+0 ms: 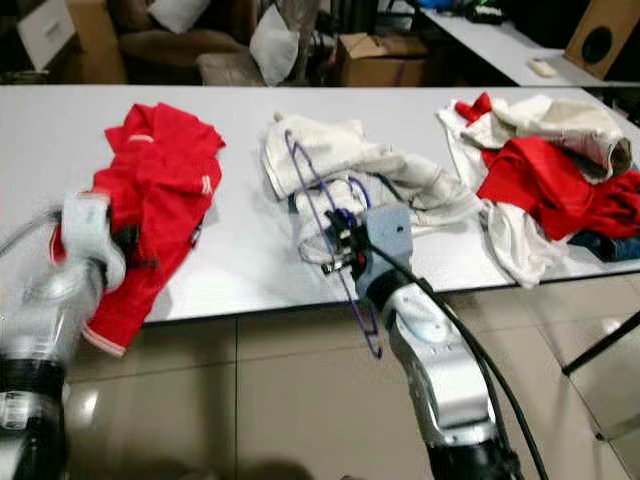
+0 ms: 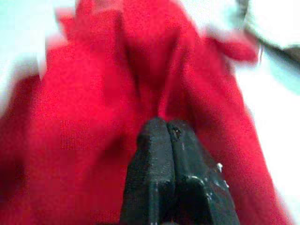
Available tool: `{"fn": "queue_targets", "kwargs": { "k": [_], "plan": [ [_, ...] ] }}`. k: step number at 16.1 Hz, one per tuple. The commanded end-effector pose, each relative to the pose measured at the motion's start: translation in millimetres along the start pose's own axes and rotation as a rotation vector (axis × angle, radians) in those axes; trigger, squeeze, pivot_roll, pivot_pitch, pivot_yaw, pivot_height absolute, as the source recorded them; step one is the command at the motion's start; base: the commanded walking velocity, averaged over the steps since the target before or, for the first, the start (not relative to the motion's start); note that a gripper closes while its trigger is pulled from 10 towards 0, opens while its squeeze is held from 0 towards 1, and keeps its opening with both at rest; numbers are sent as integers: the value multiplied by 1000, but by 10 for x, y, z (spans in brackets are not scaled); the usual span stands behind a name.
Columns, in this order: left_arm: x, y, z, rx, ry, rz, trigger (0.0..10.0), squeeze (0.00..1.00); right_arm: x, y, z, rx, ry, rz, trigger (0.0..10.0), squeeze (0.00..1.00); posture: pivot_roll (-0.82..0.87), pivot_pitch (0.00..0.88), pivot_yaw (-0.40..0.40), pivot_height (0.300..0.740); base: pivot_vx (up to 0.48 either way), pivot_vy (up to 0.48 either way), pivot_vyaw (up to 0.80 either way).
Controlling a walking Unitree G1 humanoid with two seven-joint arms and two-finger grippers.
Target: Hang hanger
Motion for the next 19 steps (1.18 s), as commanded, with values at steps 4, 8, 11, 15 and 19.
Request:
{"fn": "queue_targets", "kwargs": {
  "k": [4, 8, 11, 15, 19],
  "plan": [
    [64, 763, -186, 230, -12, -266, 0, 0, 175, 88, -94, 51, -116, -3, 10000, 0, -38, 0, 24, 740, 0, 0, 0],
    [597, 1316, -153, 456, -262, -353, 0, 0, 222, 116, -126, 73, -153, -25, 10000, 0, -34, 0, 30, 740, 0, 0, 0],
    [229, 865, -204, 272, -107, -376, 0, 0, 258, -48, 5, 29, -222, -107, 10000, 0, -56, 0, 75, 740, 0, 0, 0],
    [-540, 353, -25, 53, 168, -530, 0, 0, 5, -236, 47, -83, -17, 19, 10000, 0, -40, 0, 41, 740, 0, 0, 0],
    [-266, -260, 101, -164, -67, -463, 0, 0, -64, -249, -28, -103, 41, 37, 10000, 0, -16, 0, -10, 740, 0, 0, 0]
  ]
}}
Point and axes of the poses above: a point about 5 cm out from each wrist's last joint towards the gripper, its own z axis pointing back from the gripper into the wrist, its own y axis along the axis of the wrist's last joint, x = y × z, the point moved 3 cm from there along -z, pointing out of the wrist towards the gripper
